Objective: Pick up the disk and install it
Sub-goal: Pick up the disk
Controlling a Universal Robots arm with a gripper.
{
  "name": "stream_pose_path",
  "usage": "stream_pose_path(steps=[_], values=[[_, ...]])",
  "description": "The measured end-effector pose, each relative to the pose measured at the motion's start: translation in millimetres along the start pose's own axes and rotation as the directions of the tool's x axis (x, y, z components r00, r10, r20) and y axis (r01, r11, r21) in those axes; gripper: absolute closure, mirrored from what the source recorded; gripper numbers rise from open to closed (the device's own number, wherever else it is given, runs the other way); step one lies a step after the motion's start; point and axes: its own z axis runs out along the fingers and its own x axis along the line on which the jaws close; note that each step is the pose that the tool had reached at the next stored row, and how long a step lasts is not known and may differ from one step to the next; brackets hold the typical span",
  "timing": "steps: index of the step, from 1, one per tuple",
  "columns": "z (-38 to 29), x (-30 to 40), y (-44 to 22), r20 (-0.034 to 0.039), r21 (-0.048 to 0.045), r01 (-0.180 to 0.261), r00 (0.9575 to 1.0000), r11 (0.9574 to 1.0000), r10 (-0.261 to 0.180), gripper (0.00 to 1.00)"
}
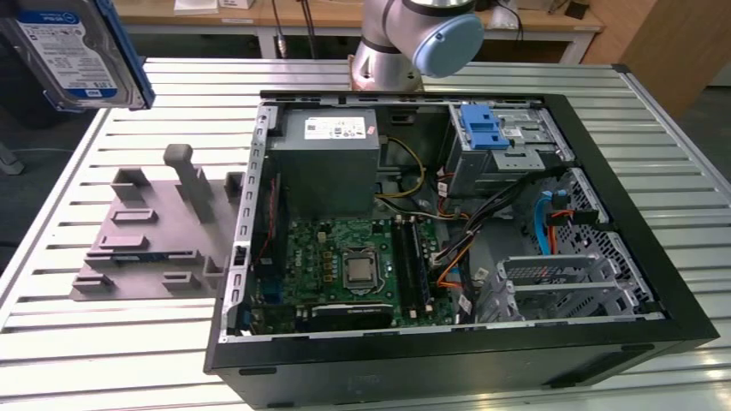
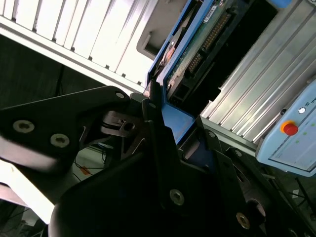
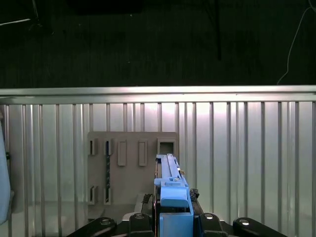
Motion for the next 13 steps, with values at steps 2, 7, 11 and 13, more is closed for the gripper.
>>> stream_pose_path(steps=[2,7,11,13], values=[[0.0,2.5,0.0,0.0000,0.0001,0.000,1.0000,1.0000,0.000,0.64],[0.0,11.2,-0.3,-0.0001,-0.0001,0.000,1.0000,1.0000,0.000,0.64],[0.1,17.8,-0.5,0.0000,0.0000,0.000,1.0000,1.0000,0.000,0.64],[0.1,20.4,-1.3,-0.0001,0.0000,0.000,1.0000,1.0000,0.000,0.64]])
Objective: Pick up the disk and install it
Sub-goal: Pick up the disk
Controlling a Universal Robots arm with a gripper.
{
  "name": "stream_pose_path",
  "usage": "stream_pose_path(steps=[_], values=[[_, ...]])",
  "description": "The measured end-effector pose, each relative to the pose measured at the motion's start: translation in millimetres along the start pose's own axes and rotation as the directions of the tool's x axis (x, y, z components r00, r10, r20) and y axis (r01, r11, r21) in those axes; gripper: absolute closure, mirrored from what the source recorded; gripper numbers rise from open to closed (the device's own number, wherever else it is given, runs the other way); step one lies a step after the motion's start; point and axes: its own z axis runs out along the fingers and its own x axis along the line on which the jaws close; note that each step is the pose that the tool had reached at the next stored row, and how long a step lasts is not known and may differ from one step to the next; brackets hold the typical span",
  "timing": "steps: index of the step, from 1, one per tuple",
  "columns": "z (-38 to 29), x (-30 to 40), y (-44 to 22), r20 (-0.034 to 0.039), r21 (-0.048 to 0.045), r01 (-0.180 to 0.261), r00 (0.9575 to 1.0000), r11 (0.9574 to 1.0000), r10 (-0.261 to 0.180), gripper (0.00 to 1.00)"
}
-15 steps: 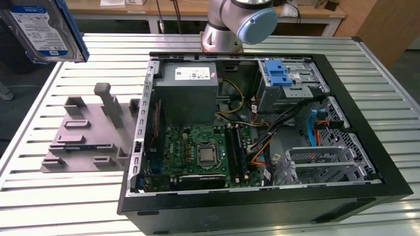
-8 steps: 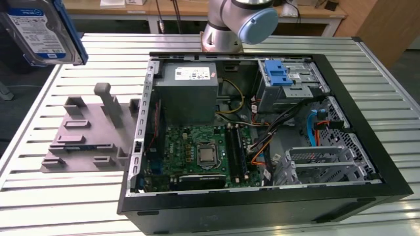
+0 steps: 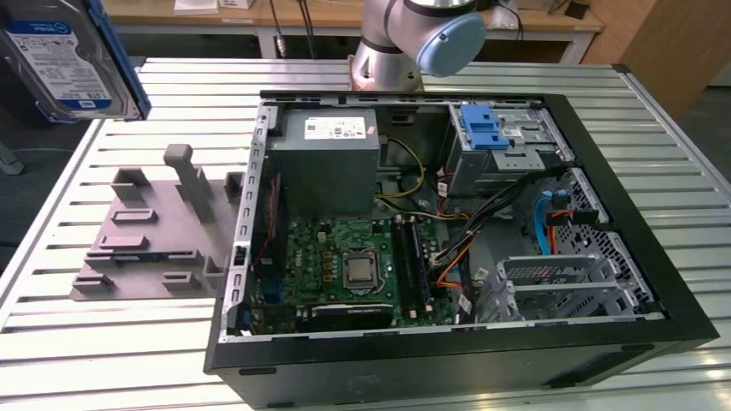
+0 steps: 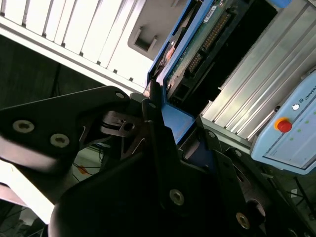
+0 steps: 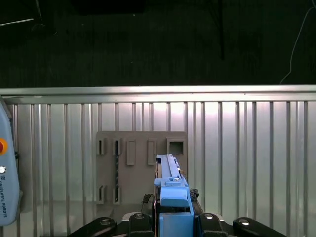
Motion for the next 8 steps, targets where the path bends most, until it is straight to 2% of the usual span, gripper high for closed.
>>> stream_pose_path(steps=[8], values=[[0.3,6.9,-9.2,0.0000,-0.0003,0.000,1.0000,1.0000,0.000,0.64]])
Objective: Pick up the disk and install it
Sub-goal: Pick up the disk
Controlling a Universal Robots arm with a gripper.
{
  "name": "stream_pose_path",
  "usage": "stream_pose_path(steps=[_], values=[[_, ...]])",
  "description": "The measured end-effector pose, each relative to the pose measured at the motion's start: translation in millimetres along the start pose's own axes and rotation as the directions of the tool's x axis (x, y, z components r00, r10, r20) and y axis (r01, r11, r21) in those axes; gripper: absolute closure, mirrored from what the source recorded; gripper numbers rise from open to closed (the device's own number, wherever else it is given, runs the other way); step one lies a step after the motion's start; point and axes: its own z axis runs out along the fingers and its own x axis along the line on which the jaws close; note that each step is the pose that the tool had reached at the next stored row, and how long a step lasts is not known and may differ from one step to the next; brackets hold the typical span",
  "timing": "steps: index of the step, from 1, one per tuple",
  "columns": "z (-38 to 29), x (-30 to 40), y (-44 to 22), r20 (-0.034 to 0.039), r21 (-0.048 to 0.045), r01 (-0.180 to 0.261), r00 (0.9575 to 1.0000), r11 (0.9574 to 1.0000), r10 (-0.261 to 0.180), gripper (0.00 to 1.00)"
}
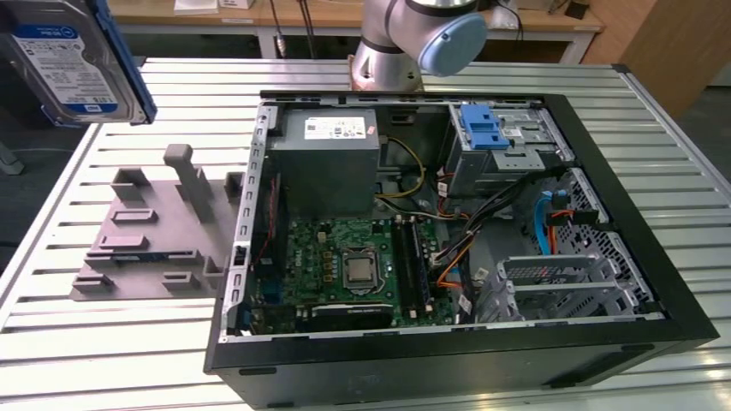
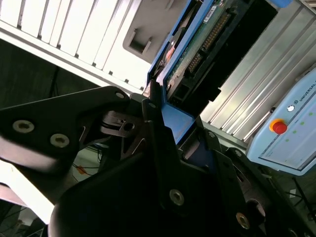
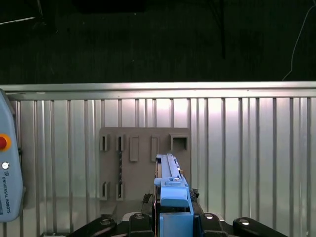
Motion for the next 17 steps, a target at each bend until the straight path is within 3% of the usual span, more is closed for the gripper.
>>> stream_pose_path(steps=[17], values=[[0.6,3.1,-24.2,-0.0001,-0.0027,0.000,1.0000,1.0000,0.000,0.64]])
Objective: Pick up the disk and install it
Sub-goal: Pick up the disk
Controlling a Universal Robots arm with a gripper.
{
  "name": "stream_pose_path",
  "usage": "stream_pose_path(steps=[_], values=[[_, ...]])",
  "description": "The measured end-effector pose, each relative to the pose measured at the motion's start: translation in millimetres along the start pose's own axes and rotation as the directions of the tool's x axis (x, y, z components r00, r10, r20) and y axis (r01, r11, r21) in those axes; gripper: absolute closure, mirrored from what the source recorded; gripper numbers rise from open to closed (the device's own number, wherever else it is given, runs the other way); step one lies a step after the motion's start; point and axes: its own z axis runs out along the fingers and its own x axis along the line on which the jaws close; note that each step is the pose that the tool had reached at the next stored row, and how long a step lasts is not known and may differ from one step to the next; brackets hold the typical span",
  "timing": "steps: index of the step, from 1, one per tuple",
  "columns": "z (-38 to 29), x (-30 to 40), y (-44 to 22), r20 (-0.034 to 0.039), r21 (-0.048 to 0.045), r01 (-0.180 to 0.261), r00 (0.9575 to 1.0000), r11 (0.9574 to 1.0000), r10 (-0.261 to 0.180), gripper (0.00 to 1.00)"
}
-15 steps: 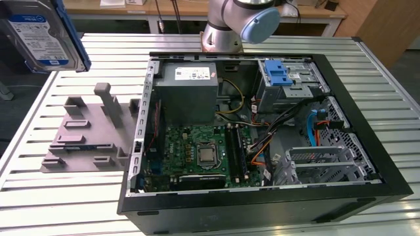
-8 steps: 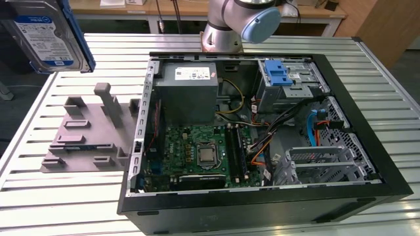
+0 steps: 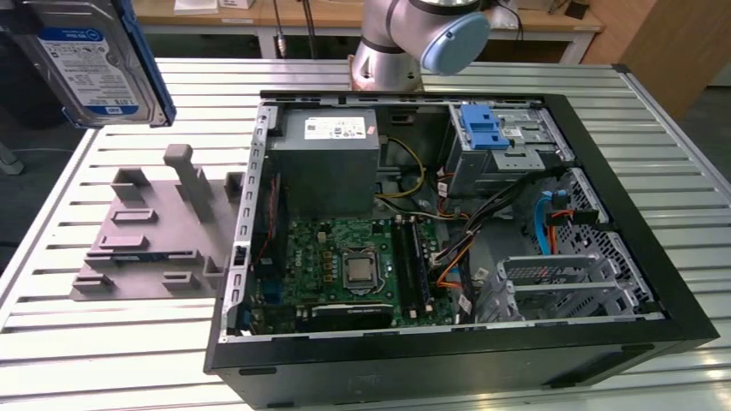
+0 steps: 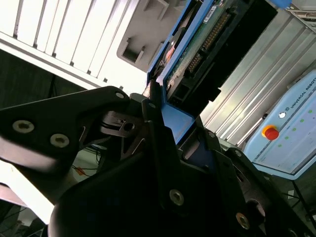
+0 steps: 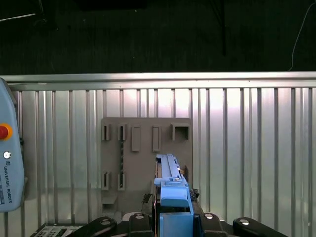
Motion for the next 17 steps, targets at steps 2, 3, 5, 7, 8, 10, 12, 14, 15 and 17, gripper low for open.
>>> stream_pose_path(steps=[2,3,5,7,8,10,12,14,15,17], values=[[0.0,-0.1,-3.1,0.0000,-0.0002,0.000,1.0000,1.0000,0.000,0.64],[0.1,-0.1,-4.3,0.0000,-0.0001,0.000,1.0000,1.0000,0.000,0.64],[-0.1,-0.1,-4.7,0.0000,-0.0002,0.000,1.0000,1.0000,0.000,0.64],[-1.5,-0.1,-4.9,0.0000,-0.0001,0.000,1.0000,1.0000,0.000,0.64],[-2.4,-0.1,-5.0,-0.0001,-0.0002,0.000,1.0000,1.0000,0.000,0.64],[-4.0,-0.1,-5.6,-0.0001,-0.0004,0.000,1.0000,1.0000,0.000,0.64],[-4.6,0.0,-6.8,0.0002,0.0001,0.000,1.0000,1.0000,0.000,0.64],[-4.8,0.0,-9.6,-0.0001,-0.0004,0.000,1.0000,1.0000,0.000,0.64],[-4.8,0.0,-11.6,-0.0001,-0.0007,0.000,1.0000,1.0000,0.000,0.64],[-4.7,0.0,-15.2,0.0000,-0.0015,0.000,1.0000,1.0000,0.000,0.64]])
